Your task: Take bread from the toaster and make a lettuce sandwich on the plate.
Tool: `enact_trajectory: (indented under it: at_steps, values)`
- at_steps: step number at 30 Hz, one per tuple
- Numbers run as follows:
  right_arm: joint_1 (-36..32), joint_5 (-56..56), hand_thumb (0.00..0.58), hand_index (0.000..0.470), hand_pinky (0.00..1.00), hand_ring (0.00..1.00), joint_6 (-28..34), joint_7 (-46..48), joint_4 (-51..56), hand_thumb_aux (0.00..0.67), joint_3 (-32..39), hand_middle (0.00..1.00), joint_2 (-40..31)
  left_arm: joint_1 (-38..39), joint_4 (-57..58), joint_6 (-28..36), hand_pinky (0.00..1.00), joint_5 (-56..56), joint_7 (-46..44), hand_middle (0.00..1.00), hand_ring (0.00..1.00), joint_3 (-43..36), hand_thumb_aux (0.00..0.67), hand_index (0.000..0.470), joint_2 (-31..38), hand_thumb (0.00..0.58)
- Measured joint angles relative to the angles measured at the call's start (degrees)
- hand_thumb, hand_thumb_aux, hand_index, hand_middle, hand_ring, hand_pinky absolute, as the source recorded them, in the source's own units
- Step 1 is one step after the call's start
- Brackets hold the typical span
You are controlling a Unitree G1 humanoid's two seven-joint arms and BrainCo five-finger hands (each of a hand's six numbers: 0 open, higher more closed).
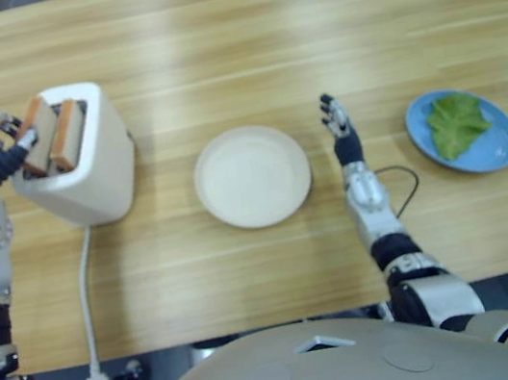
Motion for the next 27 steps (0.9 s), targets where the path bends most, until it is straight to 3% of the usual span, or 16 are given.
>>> enact_trajectory:
  at_steps: [9, 15, 22, 27]
  values:
    - [0.0, 0.0, 0.0, 0.0, 0.0, 0.0, 0.2, -0.2, 0.1, 0.0, 0.1, 0.0, 0.2, -4.0, -12.9, -2.2, 1.0, -23.1, -6.9, 1.0, 1.0, 15.5, 0.67, 0.46, -2.5, 0.58]
    - [0.0, 0.0, 0.0, 0.0, 0.0, 0.0, 0.3, -0.4, 0.1, 0.0, 0.1, 0.0, 0.2, -3.9, -21.3, -0.6, 1.0, -30.5, -8.1, 1.0, 1.0, 16.5, 0.67, 0.46, -7.9, 0.58]
    - [0.0, 0.0, 0.0, 0.0, 0.0, 0.0, 0.7, -0.5, 0.2, 0.0, 0.1, 0.0, 0.2, -1.4, -27.2, 5.1, 1.0, -33.6, -12.5, 1.0, 1.0, -2.1, 0.67, 0.46, -22.3, 0.58]
    - [-0.2, 0.0, 0.0, 0.0, 0.0, 0.0, 1.0, -0.6, 0.3, 0.0, 0.1, 0.0, 0.1, -0.8, -19.2, 2.9, 1.0, -26.9, -17.2, 1.0, 1.0, -17.8, 0.67, 0.46, -29.6, 0.58]
